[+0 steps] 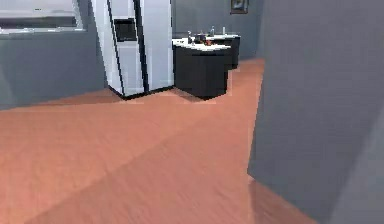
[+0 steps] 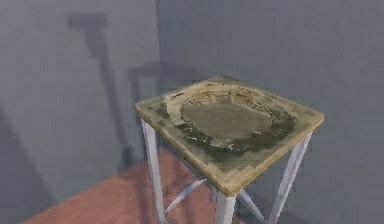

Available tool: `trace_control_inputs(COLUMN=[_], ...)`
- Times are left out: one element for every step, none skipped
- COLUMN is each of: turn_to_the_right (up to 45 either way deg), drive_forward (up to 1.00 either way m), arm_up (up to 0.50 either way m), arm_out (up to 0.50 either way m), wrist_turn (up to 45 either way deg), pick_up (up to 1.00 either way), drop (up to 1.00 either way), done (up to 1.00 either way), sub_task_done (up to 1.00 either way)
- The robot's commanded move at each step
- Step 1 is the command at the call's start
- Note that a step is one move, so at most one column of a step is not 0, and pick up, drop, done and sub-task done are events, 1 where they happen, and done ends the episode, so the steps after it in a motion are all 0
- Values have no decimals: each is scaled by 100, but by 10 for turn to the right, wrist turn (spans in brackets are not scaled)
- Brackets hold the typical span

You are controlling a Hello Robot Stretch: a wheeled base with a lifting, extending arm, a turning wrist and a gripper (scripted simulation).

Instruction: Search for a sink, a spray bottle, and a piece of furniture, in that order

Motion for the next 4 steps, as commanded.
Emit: trace_control_inputs(turn_to_the_right=[-450,-450,-120,0], drive_forward=[0,0,0,20], arm_up=[0,0,0,0], arm_out=[0,0,0,0], wrist_turn=[0,0,0,0], pick_up=[0,0,0,0], drop=[0,0,0,0], done=[0,0,0,0], sub_task_done=[0,0,0,0])
